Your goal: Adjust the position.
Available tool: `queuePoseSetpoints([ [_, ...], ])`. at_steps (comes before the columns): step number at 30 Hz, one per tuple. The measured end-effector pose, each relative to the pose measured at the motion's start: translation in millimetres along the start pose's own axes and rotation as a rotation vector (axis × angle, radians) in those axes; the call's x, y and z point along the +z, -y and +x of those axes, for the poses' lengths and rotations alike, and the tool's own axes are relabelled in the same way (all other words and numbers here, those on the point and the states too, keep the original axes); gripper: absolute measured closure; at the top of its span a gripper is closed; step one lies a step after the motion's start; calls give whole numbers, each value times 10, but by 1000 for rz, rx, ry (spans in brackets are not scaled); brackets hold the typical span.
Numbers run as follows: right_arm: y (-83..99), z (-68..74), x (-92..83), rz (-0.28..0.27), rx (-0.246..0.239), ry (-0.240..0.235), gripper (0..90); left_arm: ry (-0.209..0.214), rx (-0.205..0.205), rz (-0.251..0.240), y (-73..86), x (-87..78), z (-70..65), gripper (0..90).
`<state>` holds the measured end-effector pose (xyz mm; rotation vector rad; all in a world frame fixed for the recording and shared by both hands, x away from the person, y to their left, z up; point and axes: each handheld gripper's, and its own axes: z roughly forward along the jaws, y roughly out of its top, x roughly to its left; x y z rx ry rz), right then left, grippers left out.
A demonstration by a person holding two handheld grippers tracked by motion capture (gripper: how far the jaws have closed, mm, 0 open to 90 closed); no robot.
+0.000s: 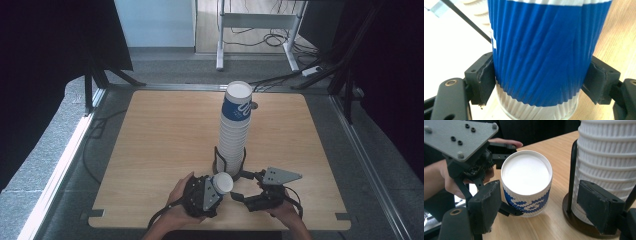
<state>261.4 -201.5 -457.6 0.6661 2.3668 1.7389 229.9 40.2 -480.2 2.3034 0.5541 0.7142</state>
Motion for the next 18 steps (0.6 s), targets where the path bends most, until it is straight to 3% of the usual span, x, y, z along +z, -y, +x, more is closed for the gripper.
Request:
queuePoseSetpoints([
  [7,46,11,63,67,2,-20,168,-66,123,53,-33,36,-155,207],
  [10,63,22,100,84,3,-28,161,-88,151,66,-41,45,-190,207],
  [13,95,39,181,109,8,-45,154,-121,214,89,-52,65,-261,205],
  [18,127,56,264,133,14,-57,154,-126,241,100,-64,74,-312,204],
])
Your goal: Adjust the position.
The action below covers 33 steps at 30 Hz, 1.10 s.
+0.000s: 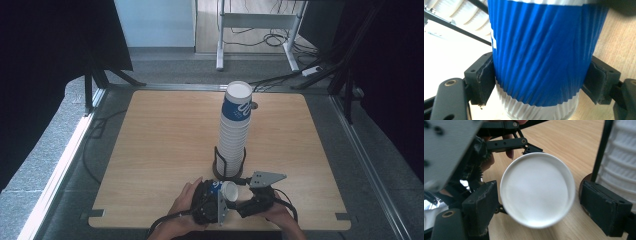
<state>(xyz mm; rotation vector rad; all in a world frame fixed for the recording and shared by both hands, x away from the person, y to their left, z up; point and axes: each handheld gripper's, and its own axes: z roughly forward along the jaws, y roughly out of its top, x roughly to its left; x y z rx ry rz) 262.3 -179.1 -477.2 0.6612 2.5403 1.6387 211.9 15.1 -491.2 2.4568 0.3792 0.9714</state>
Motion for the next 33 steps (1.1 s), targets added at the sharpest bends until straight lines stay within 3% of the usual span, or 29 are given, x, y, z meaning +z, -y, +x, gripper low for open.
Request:
queuePoseSetpoints([
  [6,19,-21,86,12,19,-9,222,16,8,1,-6,29,-34,200],
  [7,26,-28,91,14,25,-4,259,20,5,4,-1,29,-22,198],
  [12,24,-42,66,-7,32,-10,273,27,-24,-15,3,25,-4,173],
  [15,21,-54,38,-24,28,0,276,43,-79,-52,9,1,51,116],
  [16,21,-54,38,-24,28,0,276,43,-79,-52,9,1,51,87],
  [17,25,-77,11,-40,38,-4,277,70,-127,-87,29,-23,112,65],
  [19,29,-100,-17,-63,51,-16,277,96,-174,-133,58,-48,169,57],
  [20,29,-100,-17,-63,51,-16,277,96,-174,-133,58,-48,169,49],
  [25,27,-142,-97,-118,78,-42,278,157,-261,-218,121,-96,285,45],
  [29,25,-174,-167,-170,109,-85,278,202,-304,-271,157,-111,335,46],
  [33,23,-178,-184,-182,111,-104,278,221,-308,-285,163,-106,337,46],
])
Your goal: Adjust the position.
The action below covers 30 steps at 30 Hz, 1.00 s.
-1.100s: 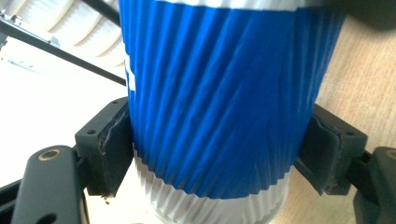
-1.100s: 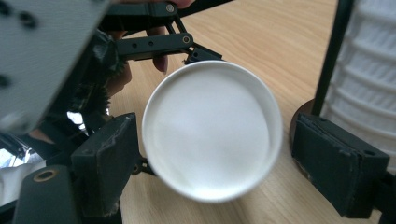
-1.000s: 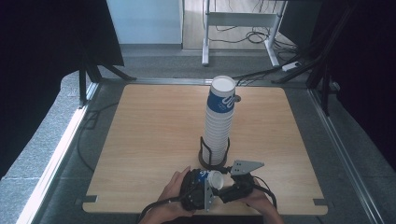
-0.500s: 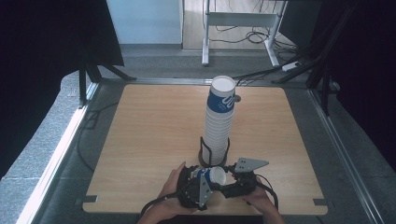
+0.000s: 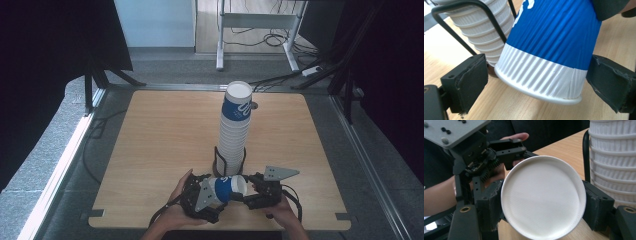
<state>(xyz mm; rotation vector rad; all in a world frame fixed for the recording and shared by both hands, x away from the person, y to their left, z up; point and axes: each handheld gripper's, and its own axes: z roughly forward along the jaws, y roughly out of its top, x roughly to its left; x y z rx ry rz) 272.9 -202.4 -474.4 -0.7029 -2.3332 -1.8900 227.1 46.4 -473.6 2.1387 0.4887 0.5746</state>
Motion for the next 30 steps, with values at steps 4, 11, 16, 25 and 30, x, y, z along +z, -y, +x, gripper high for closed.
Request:
queuePoseSetpoints([
  [4,5,7,16,10,5,-31,278,16,11,-3,8,21,-17,40],
  [11,10,31,76,39,-9,-39,278,24,35,16,11,61,-63,57],
  [16,7,49,87,42,-15,-42,278,24,44,24,36,87,-80,137],
  [25,11,46,102,60,-35,-31,275,37,54,33,47,109,-92,179],
  [30,14,57,107,68,-40,-20,268,38,62,33,63,123,-91,189],
])
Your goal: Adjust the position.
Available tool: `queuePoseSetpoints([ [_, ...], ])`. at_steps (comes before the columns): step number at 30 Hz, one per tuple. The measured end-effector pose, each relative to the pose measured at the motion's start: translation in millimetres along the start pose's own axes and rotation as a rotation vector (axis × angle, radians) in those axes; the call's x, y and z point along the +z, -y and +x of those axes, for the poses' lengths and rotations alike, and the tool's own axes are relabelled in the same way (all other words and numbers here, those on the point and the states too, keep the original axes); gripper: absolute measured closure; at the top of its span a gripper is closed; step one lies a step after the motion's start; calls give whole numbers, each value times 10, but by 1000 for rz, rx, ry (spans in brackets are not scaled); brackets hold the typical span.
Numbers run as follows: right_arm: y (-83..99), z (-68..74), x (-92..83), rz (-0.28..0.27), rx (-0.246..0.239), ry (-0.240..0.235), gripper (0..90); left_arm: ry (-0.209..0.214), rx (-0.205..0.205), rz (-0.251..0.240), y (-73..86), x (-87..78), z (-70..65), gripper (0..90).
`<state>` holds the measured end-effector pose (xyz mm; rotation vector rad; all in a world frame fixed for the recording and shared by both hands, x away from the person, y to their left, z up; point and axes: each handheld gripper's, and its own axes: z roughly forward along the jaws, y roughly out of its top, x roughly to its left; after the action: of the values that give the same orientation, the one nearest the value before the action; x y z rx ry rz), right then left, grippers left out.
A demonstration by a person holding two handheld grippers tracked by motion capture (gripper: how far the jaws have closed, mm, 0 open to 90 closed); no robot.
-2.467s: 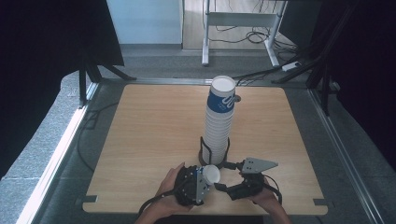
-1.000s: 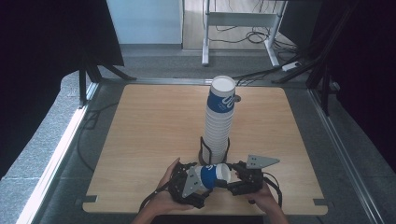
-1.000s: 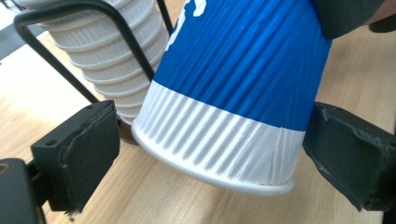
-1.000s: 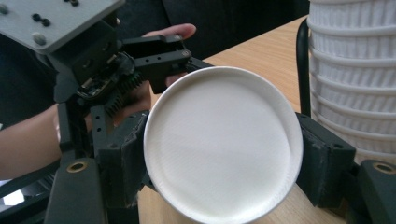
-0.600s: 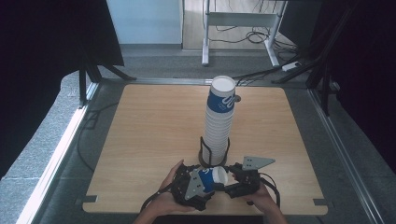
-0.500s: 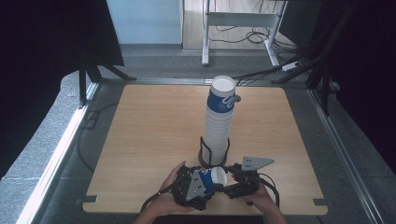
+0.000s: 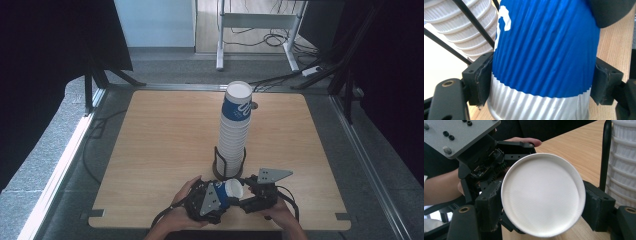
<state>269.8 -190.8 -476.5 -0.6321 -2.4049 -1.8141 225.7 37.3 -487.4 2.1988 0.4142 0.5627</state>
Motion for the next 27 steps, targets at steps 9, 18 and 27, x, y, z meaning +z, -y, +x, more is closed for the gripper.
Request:
queuePoseSetpoints([
  [9,-4,15,22,14,0,12,217,-5,9,2,7,11,-6,191],
  [18,-50,24,-43,-7,-8,34,169,-11,14,11,21,21,-3,191],
  [27,-166,17,-296,-24,-42,74,167,-12,29,31,39,17,15,191],
])
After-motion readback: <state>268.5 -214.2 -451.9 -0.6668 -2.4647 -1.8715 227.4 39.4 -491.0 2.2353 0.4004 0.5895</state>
